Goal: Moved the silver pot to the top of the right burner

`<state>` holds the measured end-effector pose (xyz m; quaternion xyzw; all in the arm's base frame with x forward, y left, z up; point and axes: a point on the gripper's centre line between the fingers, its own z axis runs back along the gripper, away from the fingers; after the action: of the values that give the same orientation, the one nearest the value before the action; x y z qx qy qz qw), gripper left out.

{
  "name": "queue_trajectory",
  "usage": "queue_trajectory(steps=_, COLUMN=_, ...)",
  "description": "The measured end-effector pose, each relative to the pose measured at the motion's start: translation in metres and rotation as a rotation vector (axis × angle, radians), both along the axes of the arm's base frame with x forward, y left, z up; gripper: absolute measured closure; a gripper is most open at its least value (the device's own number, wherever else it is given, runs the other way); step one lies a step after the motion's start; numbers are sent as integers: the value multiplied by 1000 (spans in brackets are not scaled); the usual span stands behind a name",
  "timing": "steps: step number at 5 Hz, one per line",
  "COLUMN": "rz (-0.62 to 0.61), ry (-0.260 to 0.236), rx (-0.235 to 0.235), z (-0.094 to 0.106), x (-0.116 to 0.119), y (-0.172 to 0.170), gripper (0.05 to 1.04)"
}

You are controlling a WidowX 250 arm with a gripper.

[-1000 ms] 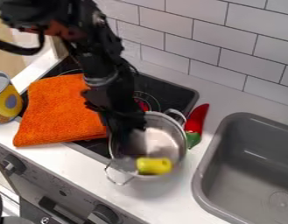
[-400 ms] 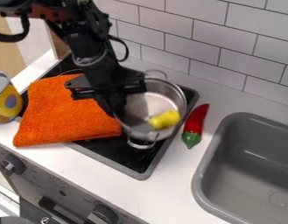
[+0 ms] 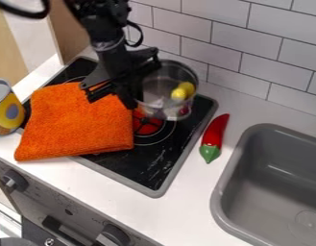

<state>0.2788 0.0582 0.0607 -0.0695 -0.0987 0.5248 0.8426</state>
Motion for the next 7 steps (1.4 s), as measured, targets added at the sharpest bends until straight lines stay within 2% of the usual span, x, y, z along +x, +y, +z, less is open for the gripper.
queue_trajectory(steps=1, rz=233, ry=22, rx=-17, z=-11, x=17, y=8, gripper=1029)
queue_trajectory(steps=2, rz=276, ry=0, rx=9, z=-20, x=27, y=11, gripper=1029)
queue_trajectory(steps=3, rz=263, ry=-31, rx=20, z=-30, x=36, y=11, gripper=1029)
queue_trajectory(steps=5, rz=273, ry=-14, rx=19, z=-39, x=55, y=7, gripper=1029)
queue_trajectory(steps=7, rz=269, ry=1, rx=53, z=-41, x=56, y=9, gripper=1009)
